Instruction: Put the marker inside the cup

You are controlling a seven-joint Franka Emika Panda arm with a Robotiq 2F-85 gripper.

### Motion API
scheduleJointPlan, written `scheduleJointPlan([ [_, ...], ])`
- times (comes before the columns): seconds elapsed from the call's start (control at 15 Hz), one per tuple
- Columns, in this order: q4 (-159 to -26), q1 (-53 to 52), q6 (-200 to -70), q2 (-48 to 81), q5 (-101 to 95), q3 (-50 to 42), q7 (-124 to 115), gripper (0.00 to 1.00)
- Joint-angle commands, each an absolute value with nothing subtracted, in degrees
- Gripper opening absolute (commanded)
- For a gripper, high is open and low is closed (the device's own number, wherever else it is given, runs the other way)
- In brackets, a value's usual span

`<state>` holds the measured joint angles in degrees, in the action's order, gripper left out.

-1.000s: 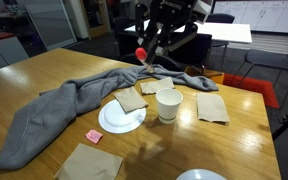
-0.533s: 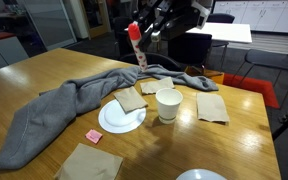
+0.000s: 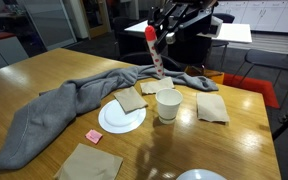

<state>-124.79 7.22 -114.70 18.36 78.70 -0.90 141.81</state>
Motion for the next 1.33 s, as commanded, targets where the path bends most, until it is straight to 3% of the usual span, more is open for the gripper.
scheduleJointPlan([
  [0.0, -127.6, 7.4, -111.5, 16.9, 80.0, -3.0, 140.1, 0.05],
  [0.87, -128.9, 8.0, -112.8, 19.1, 77.3, -7.1, 147.1, 0.05],
  [0.93, -128.9, 8.0, -112.8, 19.3, 77.2, -7.1, 147.2, 0.2],
  [1.2, -128.9, 8.0, -112.8, 19.6, 77.2, -7.1, 147.2, 0.2],
  [1.27, -128.9, 8.0, -112.8, 19.6, 77.2, -7.1, 147.2, 0.05],
])
